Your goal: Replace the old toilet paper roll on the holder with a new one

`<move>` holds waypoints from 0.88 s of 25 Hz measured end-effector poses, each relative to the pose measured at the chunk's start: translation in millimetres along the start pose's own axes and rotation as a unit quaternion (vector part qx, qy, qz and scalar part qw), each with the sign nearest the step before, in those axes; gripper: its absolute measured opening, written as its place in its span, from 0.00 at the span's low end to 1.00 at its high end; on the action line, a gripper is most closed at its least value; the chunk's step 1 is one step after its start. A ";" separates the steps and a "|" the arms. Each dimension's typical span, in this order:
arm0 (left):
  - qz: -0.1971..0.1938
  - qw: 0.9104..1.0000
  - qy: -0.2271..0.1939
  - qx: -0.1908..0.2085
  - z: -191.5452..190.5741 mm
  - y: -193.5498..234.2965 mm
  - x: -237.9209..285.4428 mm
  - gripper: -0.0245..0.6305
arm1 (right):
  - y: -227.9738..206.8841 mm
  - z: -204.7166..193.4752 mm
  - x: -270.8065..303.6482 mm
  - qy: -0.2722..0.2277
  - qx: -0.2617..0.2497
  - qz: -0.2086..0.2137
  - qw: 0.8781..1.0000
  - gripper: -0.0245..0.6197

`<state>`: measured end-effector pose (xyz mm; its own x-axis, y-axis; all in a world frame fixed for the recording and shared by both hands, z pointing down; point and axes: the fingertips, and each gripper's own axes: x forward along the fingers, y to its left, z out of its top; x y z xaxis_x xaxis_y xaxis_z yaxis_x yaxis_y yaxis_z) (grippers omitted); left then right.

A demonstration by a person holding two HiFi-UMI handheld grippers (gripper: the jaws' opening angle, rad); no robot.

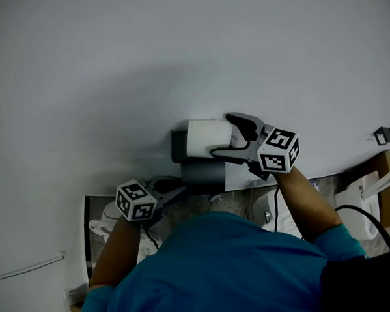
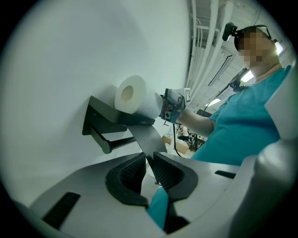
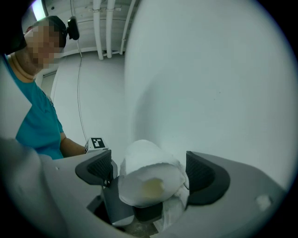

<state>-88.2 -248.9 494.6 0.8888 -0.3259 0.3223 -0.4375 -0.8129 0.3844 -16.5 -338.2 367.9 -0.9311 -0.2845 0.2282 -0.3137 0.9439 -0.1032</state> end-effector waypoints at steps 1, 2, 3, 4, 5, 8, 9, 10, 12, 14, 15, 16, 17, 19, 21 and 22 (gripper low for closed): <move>0.002 1.000 0.001 0.001 -0.4 0.4 0.3 0.12 | 0.4 3.6 -5.6 -0.009 0.003 0.000 1.000 0.77; 0.004 1.000 0.002 0.003 -0.8 0.9 0.8 0.12 | 0.9 7.8 -12.0 -0.019 0.005 0.000 1.000 0.77; 0.007 1.000 0.003 0.005 -1.3 1.6 1.3 0.12 | 1.3 12.3 -19.1 -0.029 0.007 0.000 1.000 0.77; 0.010 1.000 0.005 0.007 -1.9 2.6 2.0 0.12 | 1.1 16.2 -26.8 -0.039 0.007 -0.003 0.999 0.76; 0.013 1.000 0.007 0.010 -2.8 4.0 2.7 0.11 | 0.5 19.0 -34.9 -0.048 0.008 -0.008 0.999 0.76; 0.024 0.999 0.014 0.019 -7.1 10.6 4.9 0.11 | -3.5 21.5 -57.8 -0.067 0.011 -0.027 0.997 0.76; 0.030 0.999 0.017 0.022 -8.6 13.6 5.8 0.11 | -5.9 20.5 -64.5 -0.073 0.012 -0.035 0.997 0.76; 0.037 0.999 0.020 0.026 -10.0 16.9 6.8 0.10 | -8.8 18.7 -70.7 -0.077 0.015 -0.043 0.996 0.76; 0.052 0.998 0.022 0.031 -11.9 24.2 9.3 0.09 | -14.9 12.5 -81.7 -0.083 0.024 -0.059 0.994 0.76; 0.068 0.997 0.020 0.036 -12.8 32.3 12.9 0.08 | -19.8 3.7 -90.9 -0.085 0.035 -0.073 0.993 0.76; 0.076 0.996 0.020 0.039 -13.1 36.4 14.8 0.08 | -21.5 -0.9 -94.8 -0.084 0.039 -0.079 0.993 0.76; 0.083 0.995 0.020 0.043 -13.1 40.5 16.8 0.08 | -22.9 -5.5 -98.5 -0.083 0.043 -0.084 0.992 0.76; 0.090 0.995 0.021 0.048 -12.7 44.6 18.7 0.09 | -24.1 -10.0 -102.2 -0.082 0.047 -0.090 0.991 0.76; 0.102 0.993 0.023 0.057 -10.5 51.4 22.3 0.09 | -26.2 -19.1 -109.0 -0.080 0.056 -0.099 0.990 0.76; 0.114 0.991 0.024 0.067 -8.5 57.7 24.8 0.09 | -27.4 -27.6 -114.1 -0.078 0.064 -0.107 0.989 0.76; 0.120 0.990 0.026 0.074 -7.9 60.0 25.7 0.10 | -27.7 -31.3 -116.0 -0.077 0.067 -0.110 0.989 0.76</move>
<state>-92.8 -302.3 532.8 0.7526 -0.4957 0.4335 -0.6062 -0.7786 0.1621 106.0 -326.1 374.6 -0.8517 -0.5125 0.1097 -0.5240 0.8285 -0.1975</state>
